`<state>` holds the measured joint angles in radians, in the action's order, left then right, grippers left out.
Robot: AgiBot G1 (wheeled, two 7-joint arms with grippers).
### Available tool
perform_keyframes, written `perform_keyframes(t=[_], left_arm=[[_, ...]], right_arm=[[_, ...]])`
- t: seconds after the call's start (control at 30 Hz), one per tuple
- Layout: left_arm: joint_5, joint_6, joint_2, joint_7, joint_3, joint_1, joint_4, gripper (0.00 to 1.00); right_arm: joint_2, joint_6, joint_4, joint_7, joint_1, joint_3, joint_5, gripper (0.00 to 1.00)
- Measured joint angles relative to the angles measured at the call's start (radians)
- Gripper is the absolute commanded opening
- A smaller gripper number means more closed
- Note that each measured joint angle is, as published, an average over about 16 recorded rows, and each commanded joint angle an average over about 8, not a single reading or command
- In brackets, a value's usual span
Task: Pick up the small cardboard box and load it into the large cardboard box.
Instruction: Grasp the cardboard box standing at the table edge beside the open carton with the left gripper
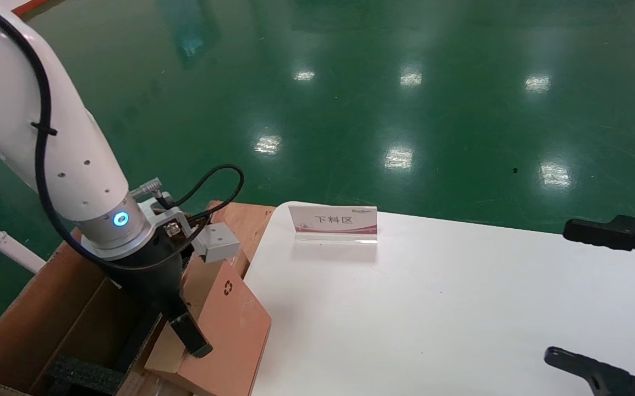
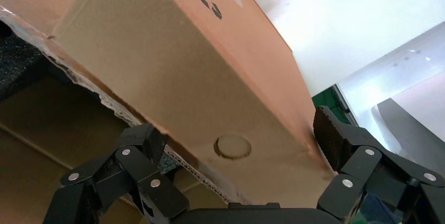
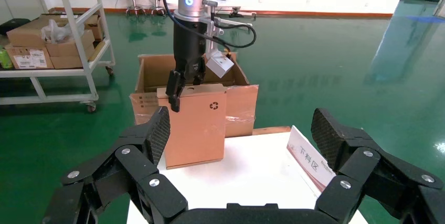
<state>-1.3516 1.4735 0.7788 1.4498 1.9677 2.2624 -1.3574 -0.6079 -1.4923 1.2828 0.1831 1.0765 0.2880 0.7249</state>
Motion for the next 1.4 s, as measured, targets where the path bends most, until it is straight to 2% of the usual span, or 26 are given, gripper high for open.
perform_keyframes(t=[0.2, 0.23, 0.3, 0.47, 0.5, 0.57, 1.4], left_arm=[[-0.008, -0.013, 0.001, 0.004, 0.006, -0.007, 0.0, 1.0], [-0.008, -0.014, 0.002, 0.005, 0.006, -0.007, 0.0, 0.97], [-0.008, -0.016, 0.001, 0.005, 0.006, -0.008, 0.0, 0.72], [-0.008, -0.017, 0.001, 0.005, 0.007, -0.008, 0.0, 0.09], [-0.008, -0.017, 0.001, 0.005, 0.007, -0.008, 0.0, 0.0], [-0.008, -0.017, 0.001, 0.005, 0.006, -0.008, 0.0, 0.0], [-0.008, -0.013, 0.001, 0.005, 0.004, -0.008, 0.0, 0.0]], right_arm=[[0.0, 0.0, 0.0, 0.0, 0.0, 0.0, 0.0, 1.0], [0.0, 0.0, 0.0, 0.0, 0.0, 0.0, 0.0, 1.0], [0.0, 0.0, 0.0, 0.0, 0.0, 0.0, 0.0, 0.99], [0.0, 0.0, 0.0, 0.0, 0.0, 0.0, 0.0, 0.36], [0.0, 0.0, 0.0, 0.0, 0.0, 0.0, 0.0, 0.24], [0.0, 0.0, 0.0, 0.0, 0.0, 0.0, 0.0, 0.0], [0.0, 0.0, 0.0, 0.0, 0.0, 0.0, 0.0, 0.0]])
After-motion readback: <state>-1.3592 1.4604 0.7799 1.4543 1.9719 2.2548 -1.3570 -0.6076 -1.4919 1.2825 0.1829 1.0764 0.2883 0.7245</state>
